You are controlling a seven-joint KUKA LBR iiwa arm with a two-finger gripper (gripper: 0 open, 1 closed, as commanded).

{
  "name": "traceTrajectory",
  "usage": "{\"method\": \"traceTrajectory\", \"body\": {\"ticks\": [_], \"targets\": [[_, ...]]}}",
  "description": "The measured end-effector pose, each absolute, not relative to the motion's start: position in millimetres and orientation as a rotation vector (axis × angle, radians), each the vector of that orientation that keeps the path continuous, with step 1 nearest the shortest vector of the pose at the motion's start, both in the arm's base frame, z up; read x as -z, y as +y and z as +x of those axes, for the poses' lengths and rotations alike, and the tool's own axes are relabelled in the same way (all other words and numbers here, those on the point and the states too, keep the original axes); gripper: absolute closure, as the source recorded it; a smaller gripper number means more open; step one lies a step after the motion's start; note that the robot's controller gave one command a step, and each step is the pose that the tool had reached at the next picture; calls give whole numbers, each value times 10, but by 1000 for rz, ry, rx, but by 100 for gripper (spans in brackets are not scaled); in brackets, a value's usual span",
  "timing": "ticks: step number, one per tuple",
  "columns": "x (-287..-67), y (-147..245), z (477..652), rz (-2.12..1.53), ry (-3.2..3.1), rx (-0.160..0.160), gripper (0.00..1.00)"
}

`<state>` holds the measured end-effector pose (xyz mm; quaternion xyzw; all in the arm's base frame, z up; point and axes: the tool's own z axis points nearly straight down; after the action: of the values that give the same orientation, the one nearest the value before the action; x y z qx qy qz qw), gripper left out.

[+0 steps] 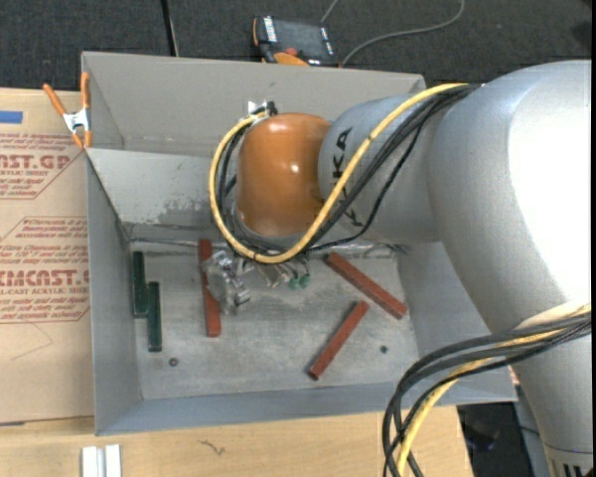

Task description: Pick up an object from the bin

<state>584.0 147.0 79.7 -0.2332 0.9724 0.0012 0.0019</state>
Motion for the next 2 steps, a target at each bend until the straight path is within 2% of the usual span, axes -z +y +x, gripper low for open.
{"method": "traceTrajectory", "body": {"ticks": [1, 2], "targets": [[-794, 1469, 5836, -732, 3053, -4, 0], [-797, 1471, 5840, -731, 3051, -4, 100]]}}
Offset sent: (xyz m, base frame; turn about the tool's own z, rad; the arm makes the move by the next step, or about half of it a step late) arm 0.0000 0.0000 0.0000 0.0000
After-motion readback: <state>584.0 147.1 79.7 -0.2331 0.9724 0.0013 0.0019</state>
